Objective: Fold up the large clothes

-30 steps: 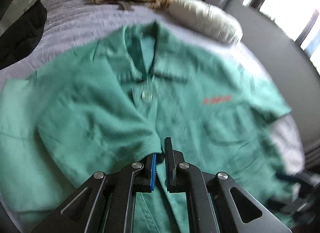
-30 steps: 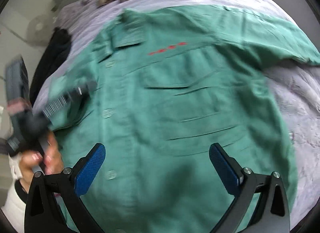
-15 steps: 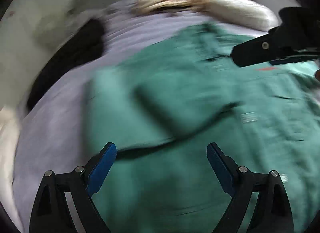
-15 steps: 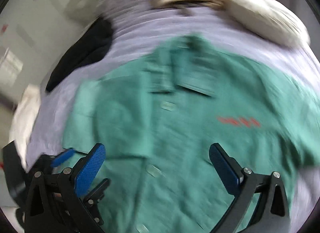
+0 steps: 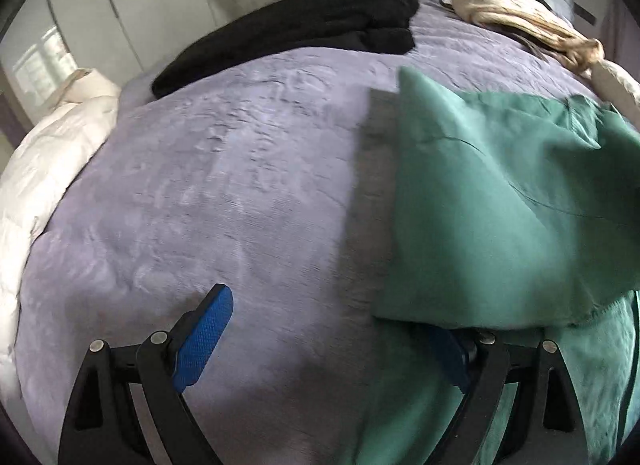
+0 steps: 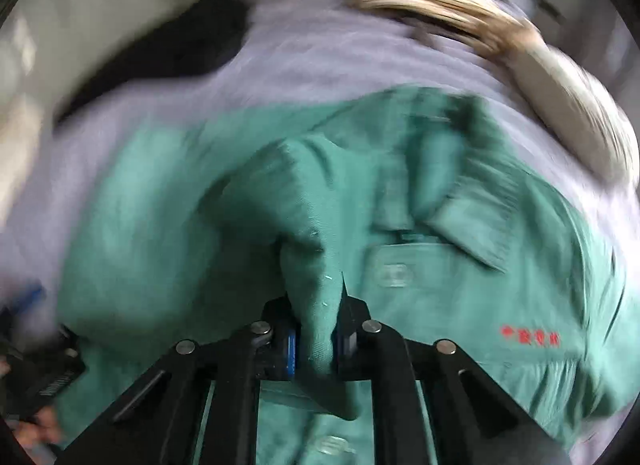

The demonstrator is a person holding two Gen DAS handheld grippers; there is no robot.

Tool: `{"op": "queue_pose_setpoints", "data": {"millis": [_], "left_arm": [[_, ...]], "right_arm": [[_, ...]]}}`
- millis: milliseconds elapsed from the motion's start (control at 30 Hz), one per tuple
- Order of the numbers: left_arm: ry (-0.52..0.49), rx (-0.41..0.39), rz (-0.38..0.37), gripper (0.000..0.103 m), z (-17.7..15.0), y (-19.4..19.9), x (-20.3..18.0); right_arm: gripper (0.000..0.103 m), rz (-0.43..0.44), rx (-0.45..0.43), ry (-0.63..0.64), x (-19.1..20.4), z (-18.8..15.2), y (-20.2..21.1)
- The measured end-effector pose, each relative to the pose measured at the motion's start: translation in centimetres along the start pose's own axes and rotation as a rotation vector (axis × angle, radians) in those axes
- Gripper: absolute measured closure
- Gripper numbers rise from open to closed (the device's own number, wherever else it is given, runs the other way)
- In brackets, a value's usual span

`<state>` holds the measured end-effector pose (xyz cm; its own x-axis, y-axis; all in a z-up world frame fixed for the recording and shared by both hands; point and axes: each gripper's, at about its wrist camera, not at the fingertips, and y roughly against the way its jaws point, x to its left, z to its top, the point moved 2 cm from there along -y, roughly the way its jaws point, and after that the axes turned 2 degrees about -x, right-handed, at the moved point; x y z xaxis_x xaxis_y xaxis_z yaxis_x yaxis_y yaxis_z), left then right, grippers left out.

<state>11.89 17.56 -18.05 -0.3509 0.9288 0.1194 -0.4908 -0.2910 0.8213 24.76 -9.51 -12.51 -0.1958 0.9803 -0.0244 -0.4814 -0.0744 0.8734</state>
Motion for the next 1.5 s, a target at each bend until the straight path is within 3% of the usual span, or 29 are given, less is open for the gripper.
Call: {"op": "queue_pose_setpoints", "data": {"millis": [133, 267, 367, 433, 500, 667, 833, 900, 1033, 1067, 1167, 1300, 1333, 1367, 1400, 1433, 1500], "left_arm": [[-0.002, 0.006, -0.023, 0.006, 0.2, -0.4, 0.2], [-0.11, -0.032, 0.023, 0.006, 0.4, 0.1, -1.4], [-0.148, -0.019, -0.006, 0.006, 0.3, 0.9, -0.8], [-0.179, 0.012, -0.017, 0.006, 0.1, 1.5, -0.4], [-0.192, 0.051, -0.044, 0.006, 0.0, 2.5, 0.7], [-0.135, 0.122, -0.217, 0.006, 3.2, 2.2, 1.1], [-0.097, 0.145, -0.343, 0.006, 8.8, -2.6, -2.8], [-0.073, 0.174, -0.375, 0.006, 10.5, -4.9, -4.8], [-0.09, 0.174, -0.32, 0.006, 11.6, -6.9, -7.4], [-0.089, 0.182, -0.317, 0.006, 11.6, -7.3, -7.5], [-0.086, 0.2, -0.332, 0.006, 11.6, -8.0, -7.5], [-0.053, 0.237, -0.375, 0.006, 12.0, -8.8, -7.7], [-0.045, 0.241, -0.397, 0.021, 12.1, -8.8, -7.8], [-0.039, 0.232, -0.44, 0.063, 12.4, -8.5, -8.0], [-0.035, 0.232, -0.456, 0.086, 12.6, -8.4, -8.1], [-0.025, 0.234, -0.469, 0.097, 12.9, -8.3, -8.0], [0.01, 0.213, -0.503, 0.097, 13.2, -7.9, -7.0]], "right_arm": [[0.089, 0.13, 0.003, -0.32, -8.8, -0.7, 0.5], [0.087, 0.264, 0.061, -0.523, -13.1, -3.5, -1.7], [0.071, 0.36, 0.04, -0.672, -14.5, -4.6, -1.9], [0.035, 0.368, 0.019, -0.726, -15.0, -4.8, -1.4], [0.023, 0.379, -0.007, -0.764, -15.3, -5.1, -0.4], [0.023, 0.309, -0.001, -0.783, -16.2, -5.9, 1.4], [0.023, 0.155, -0.005, -0.443, -12.9, -3.5, 3.0], [0.023, 0.054, 0.013, -0.299, -10.7, -2.2, 2.3], [0.023, -0.22, 0.055, -0.114, -9.4, -0.8, -0.5], [0.023, -0.253, 0.045, -0.128, -10.1, -0.9, -0.4], [0.023, -0.322, -0.012, -0.345, -15.5, -2.2, 1.6], [0.023, -0.088, -0.056, -0.69, -21.7, -5.7, 3.6], [0.023, -0.016, -0.061, -0.727, -22.1, -6.3, 3.8], [0.023, 0.022, -0.06, -0.73, -21.9, -6.5, 3.8], [0.023, 0.073, -0.053, -0.725, -21.4, -6.5, 3.7], [0.023, 0.129, -0.038, -0.717, -20.7, -6.5, 3.4], [0.023, 0.17, -0.023, -0.702, -19.5, -6.2, 2.8]]}}
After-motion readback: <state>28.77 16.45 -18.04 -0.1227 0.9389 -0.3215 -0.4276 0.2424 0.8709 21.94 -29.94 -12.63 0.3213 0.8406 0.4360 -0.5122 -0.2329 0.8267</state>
